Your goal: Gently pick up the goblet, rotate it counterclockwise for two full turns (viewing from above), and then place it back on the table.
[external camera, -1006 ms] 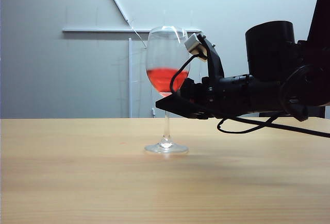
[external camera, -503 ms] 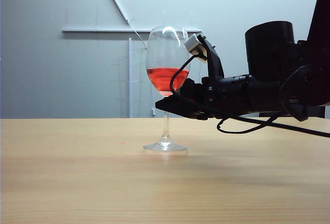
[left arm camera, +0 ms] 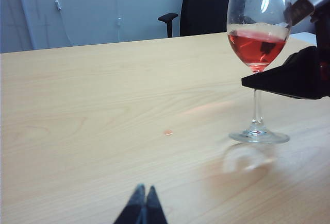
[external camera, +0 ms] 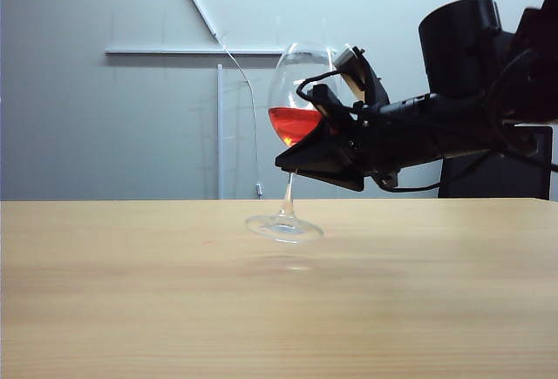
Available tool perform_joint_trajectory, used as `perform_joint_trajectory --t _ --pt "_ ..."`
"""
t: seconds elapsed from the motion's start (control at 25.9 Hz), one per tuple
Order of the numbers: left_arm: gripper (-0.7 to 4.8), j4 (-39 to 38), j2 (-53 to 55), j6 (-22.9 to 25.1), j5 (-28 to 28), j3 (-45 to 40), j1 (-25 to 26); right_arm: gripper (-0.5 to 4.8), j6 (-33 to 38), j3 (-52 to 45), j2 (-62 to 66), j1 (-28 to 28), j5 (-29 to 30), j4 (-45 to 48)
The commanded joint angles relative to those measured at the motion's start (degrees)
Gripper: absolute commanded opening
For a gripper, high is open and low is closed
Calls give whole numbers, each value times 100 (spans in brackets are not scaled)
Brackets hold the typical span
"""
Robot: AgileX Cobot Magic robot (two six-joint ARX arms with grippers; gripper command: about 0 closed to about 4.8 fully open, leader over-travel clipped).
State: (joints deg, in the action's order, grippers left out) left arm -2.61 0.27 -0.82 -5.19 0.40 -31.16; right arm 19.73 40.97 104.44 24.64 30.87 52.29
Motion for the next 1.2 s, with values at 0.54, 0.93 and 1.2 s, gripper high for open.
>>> perform_joint_trajectory --t 0.54,0.93,1.2 --pt "-5 52 7 37 2 9 -2 -9 -2039 564 -1224 42 -442 -2962" --pt "-5 52 7 37 4 11 -2 -9 -3606 557 -1392 765 -1558 -2804" --pt "-5 52 7 37 4 11 -2 -9 -3364 339 -1394 973 -1134 -1899"
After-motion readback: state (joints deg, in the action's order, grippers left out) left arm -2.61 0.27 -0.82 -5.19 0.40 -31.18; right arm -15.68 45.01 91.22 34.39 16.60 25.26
